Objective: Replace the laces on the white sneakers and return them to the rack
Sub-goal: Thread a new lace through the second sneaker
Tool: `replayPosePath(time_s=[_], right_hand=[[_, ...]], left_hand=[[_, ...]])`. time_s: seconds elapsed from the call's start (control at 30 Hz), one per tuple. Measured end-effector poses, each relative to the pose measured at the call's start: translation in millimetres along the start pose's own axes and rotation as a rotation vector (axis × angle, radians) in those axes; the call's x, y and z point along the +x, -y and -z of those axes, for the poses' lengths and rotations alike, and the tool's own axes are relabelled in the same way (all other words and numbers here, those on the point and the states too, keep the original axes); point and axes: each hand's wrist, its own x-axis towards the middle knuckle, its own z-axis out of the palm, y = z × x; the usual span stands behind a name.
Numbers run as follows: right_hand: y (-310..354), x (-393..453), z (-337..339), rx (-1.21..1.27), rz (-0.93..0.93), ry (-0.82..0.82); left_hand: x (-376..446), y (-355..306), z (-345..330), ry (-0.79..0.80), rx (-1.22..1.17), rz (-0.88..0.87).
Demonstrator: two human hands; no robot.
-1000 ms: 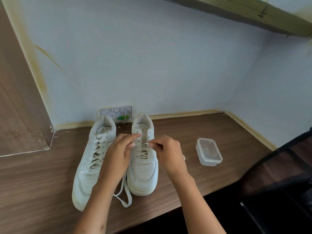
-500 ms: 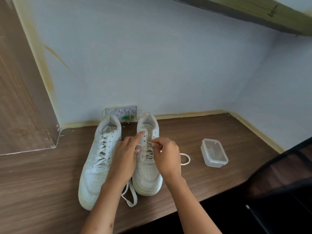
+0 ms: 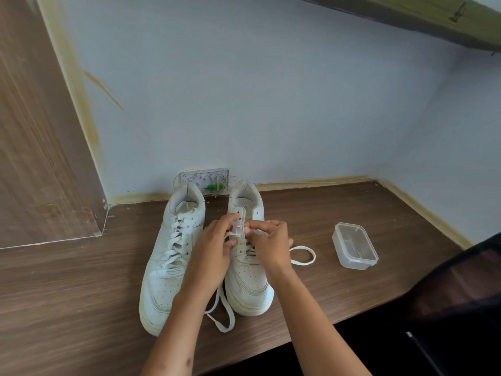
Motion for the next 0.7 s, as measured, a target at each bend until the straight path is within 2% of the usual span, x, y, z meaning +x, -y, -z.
replayPosePath(time_s=[0.17, 0.3, 0.47, 0.6, 0.7], right_hand=[[-1, 2, 12, -0.102, 0.074, 0.067], [-5, -4, 13, -0.194, 0.147, 0.037], [-3, -11, 16, -0.234, 0.192, -0.004], [0, -28, 27, -0.442, 0.247, -0.084], [-7, -44, 34, -0.768, 0.17, -0.008]], left_hand=[[-3, -1, 5, -0.008, -0.018, -0.074], [-2, -8, 5, -0.062, 0.044, -0.127], [-4, -13, 2, -0.087, 0.206, -0.106], [-2, -12, 4, -0.083, 0.156, -0.081], [-2, -11, 6, -0.074, 0.11, -0.068]])
